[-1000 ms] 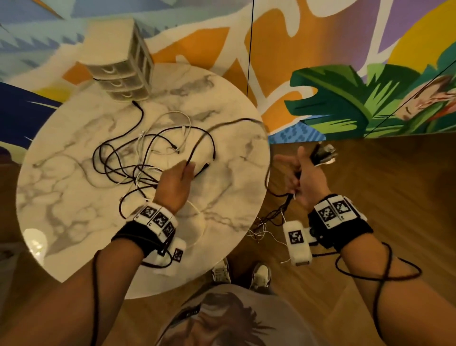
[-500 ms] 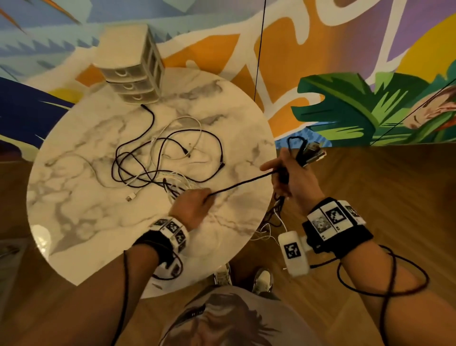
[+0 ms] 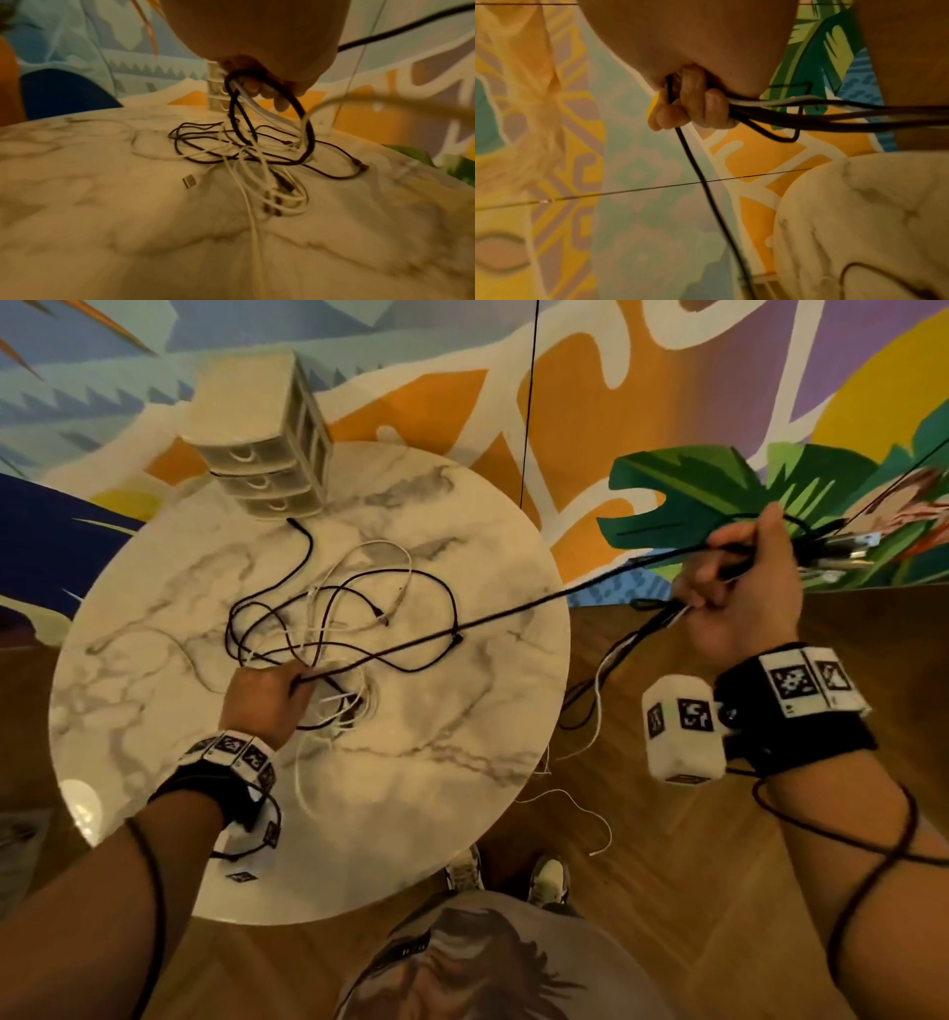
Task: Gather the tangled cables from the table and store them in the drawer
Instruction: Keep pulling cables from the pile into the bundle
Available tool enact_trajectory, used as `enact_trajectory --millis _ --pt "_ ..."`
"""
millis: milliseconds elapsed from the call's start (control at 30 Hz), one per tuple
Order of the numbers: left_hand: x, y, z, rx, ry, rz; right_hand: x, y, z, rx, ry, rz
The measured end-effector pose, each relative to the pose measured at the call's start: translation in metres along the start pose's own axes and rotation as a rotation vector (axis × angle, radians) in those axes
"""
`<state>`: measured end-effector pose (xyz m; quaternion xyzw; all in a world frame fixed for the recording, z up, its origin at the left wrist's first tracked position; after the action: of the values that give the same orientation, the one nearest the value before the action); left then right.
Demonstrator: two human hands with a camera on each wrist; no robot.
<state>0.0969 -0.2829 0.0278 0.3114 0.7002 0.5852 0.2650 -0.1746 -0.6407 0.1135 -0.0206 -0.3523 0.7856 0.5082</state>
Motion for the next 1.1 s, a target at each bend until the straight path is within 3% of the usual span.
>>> enact_trajectory --millis 67,133,233,333,400,467,533,600,667,733,800,900,1100 --pt "0.000 -0.006 -0.005 -0.008 -0.020 0.017 -0.004 0.010 -0.012 0.105 -0.024 -0.030" --pt "0.000 -0.025 -0.021 -0.028 -0.017 0.124 0.003 0.022 -0.054 0.303 -0.145 -0.083" --pt "-0.002 -0.056 -0.013 -0.052 0.148 0.348 0.020 0.065 -0.114 0.472 -0.341 -0.203" --pt "-0.009 -0.035 -0.002 0.080 0.302 0.243 0.031 0.098 -0.126 0.677 -0.384 -0.221" --pt "-0.014 -0.004 -0.021 0.160 0.278 0.098 0.034 0.092 -0.120 0.789 -0.325 -0.186" --pt "-0.015 0.031 -0.068 0.135 0.110 -0.049 0.043 0.059 -0.120 0.794 -0.293 -0.096" --pt "-0.008 0.047 -0.128 0.027 -0.098 -0.111 0.060 0.008 -0.137 0.736 -0.337 0.115" --pt "0.005 0.041 -0.178 -0.058 -0.255 -0.087 0.079 -0.029 -0.161 0.811 -0.402 0.290" --pt "0.015 0.024 -0.197 -0.034 -0.288 -0.021 0.088 -0.041 -0.181 0.904 -0.433 0.340" --pt "0.021 0.009 -0.191 0.020 -0.269 -0.010 0.085 -0.039 -0.190 0.960 -0.429 0.315" --pt "0.026 -0.013 -0.176 0.020 -0.248 0.085 0.081 -0.034 -0.191 1.009 -0.392 0.289" --pt "0.017 -0.030 -0.148 -0.014 -0.163 0.172 0.078 -0.043 -0.175 0.858 -0.277 0.296" --pt "-0.027 0.026 -0.101 -0.064 -0.141 -0.132 0.062 -0.078 -0.116 0.504 -0.091 0.281"
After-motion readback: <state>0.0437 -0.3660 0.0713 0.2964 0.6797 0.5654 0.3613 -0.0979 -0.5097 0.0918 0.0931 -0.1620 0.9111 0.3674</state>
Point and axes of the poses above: each hand's wrist, its own x-axis away from the middle knuckle, its own y-axis out of the back of the hand, z = x × y, the point moved 9 cm from there along -x, towards the middle knuckle, and after that the axes turned 4 degrees about -y, right-handed, at the moved point
